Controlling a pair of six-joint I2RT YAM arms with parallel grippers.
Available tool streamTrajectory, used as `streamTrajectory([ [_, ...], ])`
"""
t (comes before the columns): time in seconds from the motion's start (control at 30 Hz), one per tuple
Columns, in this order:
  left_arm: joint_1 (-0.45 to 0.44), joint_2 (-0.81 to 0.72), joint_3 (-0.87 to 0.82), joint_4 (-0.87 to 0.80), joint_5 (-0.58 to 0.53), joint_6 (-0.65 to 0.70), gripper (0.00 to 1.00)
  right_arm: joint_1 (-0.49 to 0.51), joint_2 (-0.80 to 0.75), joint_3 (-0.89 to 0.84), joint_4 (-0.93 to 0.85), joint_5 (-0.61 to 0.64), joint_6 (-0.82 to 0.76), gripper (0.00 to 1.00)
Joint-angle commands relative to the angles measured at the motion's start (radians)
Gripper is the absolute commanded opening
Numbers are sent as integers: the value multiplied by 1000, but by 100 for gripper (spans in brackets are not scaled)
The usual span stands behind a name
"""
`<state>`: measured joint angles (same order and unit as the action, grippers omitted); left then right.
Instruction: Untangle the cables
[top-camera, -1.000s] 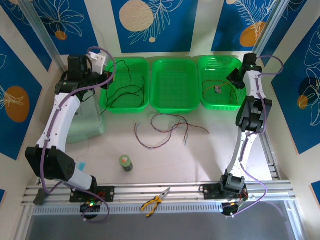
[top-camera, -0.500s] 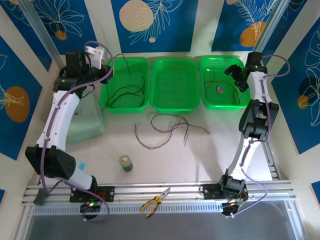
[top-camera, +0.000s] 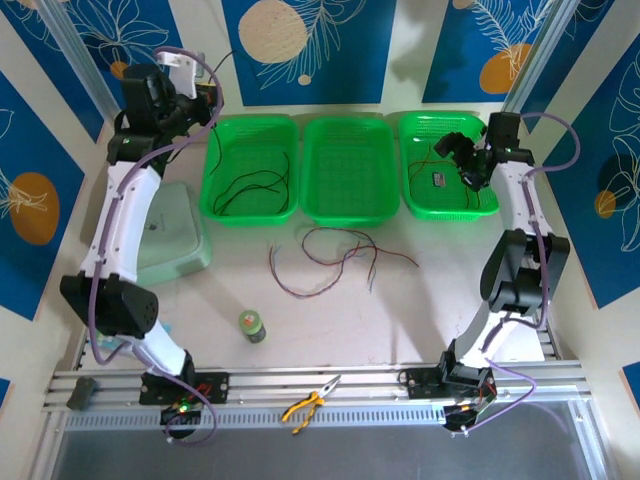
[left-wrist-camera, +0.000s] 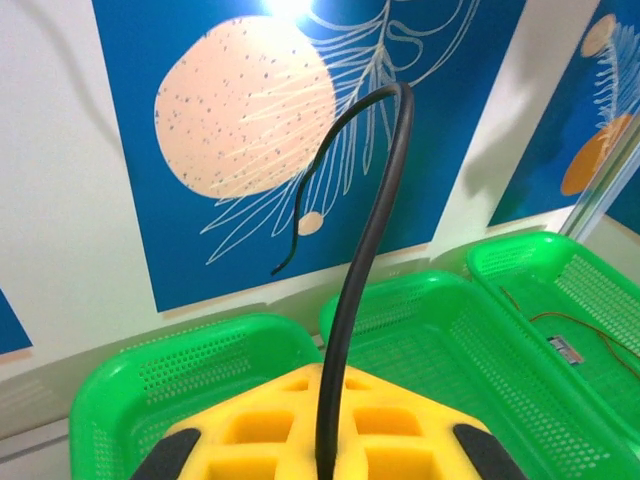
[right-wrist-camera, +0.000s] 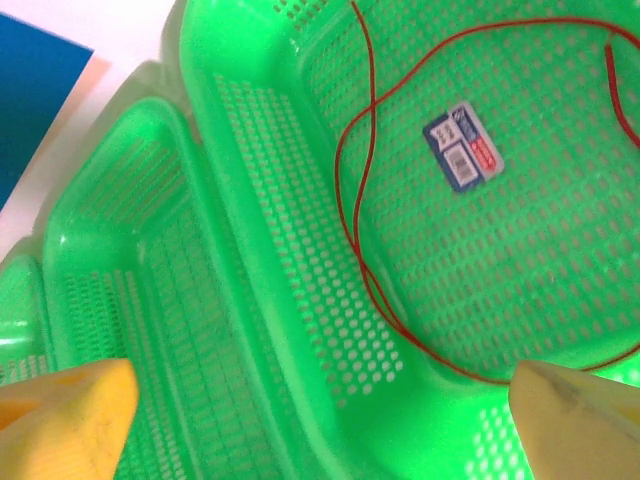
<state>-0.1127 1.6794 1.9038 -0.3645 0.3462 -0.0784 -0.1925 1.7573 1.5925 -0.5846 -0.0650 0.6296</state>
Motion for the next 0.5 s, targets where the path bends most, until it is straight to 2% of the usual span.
streamTrajectory([
  [0.0,-7,82,-15,51,-26,-19,0,-12,-123,-59,28,-65,2,96],
  [0.2,-5,144,-246,238,-96,-56,0,-62,-276,-147,32,-116,6,96],
  [0.27,-5,181,-270,255,-100,-70,0,-71,-309,-156,24,-124,3,96],
  [0.47,-7,323,-188,129,-39,-146,0,-66,-352,-155,-18,-138,-17,96],
])
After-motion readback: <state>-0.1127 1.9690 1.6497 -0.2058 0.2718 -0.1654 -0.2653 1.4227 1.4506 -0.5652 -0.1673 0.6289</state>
